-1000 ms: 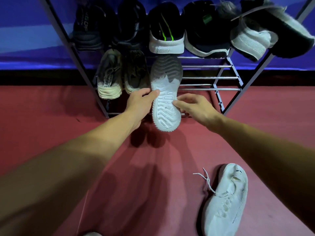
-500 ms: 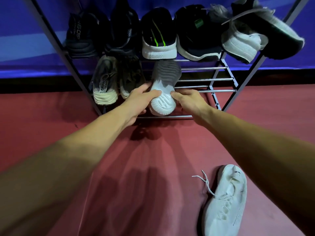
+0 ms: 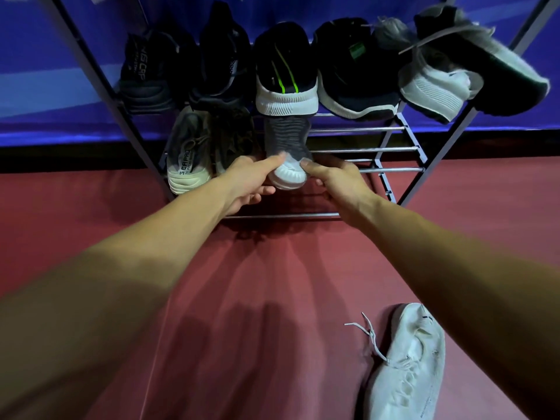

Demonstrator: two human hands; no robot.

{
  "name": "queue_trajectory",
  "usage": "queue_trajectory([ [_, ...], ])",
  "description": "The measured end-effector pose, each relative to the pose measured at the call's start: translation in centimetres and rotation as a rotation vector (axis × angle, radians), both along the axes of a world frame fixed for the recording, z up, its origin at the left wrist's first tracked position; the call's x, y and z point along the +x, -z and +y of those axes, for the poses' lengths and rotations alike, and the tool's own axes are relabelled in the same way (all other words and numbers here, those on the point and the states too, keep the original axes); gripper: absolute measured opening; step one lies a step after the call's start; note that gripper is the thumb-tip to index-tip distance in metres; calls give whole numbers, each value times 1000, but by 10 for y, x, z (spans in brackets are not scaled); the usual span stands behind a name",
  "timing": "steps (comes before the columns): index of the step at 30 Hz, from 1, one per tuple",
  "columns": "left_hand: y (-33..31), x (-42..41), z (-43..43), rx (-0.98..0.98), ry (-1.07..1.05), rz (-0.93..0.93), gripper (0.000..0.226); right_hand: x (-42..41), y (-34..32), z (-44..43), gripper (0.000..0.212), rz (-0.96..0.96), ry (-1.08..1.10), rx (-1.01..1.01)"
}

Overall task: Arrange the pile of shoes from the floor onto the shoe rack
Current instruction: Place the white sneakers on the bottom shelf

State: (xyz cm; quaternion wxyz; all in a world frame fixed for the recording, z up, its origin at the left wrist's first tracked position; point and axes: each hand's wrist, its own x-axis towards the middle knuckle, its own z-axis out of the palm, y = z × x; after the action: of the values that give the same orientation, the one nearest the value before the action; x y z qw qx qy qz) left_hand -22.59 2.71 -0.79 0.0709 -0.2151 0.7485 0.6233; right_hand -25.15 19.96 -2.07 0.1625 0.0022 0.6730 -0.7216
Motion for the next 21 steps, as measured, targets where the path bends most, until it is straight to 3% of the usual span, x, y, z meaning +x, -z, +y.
queue_trajectory([
  [9,5,-2,-4,-9,36,-100,46,-5,-1,-11,28,12,30,34],
  [15,7,-10,3,112,-106,-82,54,-8,0,-18,26,-30,106,-11],
  [19,8,-8,5,56,-129,91,63,-9,4,-15,25,-85,120,23],
  [21,3,-9,7,-31,-85,246,65,-10,3,-16,50,-121,99,82],
])
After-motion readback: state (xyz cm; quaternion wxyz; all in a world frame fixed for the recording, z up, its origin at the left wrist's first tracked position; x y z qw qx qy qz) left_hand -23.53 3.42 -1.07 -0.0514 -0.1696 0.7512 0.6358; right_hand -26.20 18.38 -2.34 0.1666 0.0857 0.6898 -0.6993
